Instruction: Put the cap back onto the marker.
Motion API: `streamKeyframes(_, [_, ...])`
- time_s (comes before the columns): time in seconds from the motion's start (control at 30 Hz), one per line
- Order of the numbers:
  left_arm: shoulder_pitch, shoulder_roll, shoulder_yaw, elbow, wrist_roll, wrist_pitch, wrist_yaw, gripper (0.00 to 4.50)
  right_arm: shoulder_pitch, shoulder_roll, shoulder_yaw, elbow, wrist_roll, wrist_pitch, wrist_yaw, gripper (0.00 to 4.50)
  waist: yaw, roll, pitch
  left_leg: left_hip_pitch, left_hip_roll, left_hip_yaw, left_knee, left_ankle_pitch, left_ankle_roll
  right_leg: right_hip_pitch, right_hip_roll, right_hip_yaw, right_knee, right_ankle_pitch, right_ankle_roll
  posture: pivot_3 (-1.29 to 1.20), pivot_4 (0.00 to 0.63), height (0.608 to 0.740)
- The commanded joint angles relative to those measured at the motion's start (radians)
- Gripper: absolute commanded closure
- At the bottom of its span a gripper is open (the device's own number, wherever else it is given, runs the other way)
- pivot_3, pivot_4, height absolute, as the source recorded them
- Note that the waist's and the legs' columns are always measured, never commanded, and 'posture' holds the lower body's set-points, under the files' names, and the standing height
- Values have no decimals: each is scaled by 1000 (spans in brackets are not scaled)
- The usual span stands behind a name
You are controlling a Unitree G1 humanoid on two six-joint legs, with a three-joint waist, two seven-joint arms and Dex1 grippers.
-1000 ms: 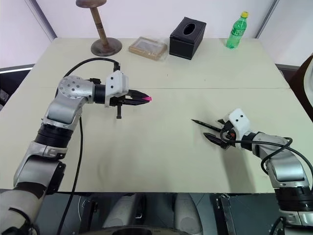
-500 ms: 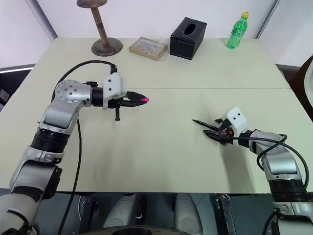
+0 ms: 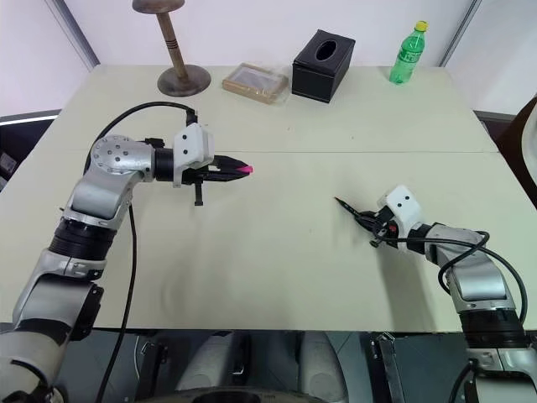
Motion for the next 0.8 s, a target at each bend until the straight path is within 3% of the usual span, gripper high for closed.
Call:
streamKeyframes(0.03, [-49,-14,-4,52,-3,-91,-18,4500,36,-38,-5,-94,-30,25,-15,4455,3,0,0,0,0,0,0,0,0,0,0,0,0,0,0,0,150,740])
streamKeyframes(0.2, [-86,-57,-35,190,7,-252,-76,4500,64,-112,-34,-249,-55,58,-19,4455,1,0,0,0,-1,0,0,0,0,0,-1,0,0,0,0,0,150,740])
streamKeyframes(0.53, [-217,-178,-77,534,6,-579,-256,4500,-13,-255,-129,-599,112,274,63,4455,0,1,0,-1,0,0,0,0,0,-1,0,0,-1,0,0,0,150,740])
streamKeyframes(0.8, [-301,-243,-78,710,49,-770,-262,4500,-83,-284,-82,-655,162,343,68,4455,1,0,1,-2,0,0,0,0,1,-1,0,0,-1,0,0,0,150,740])
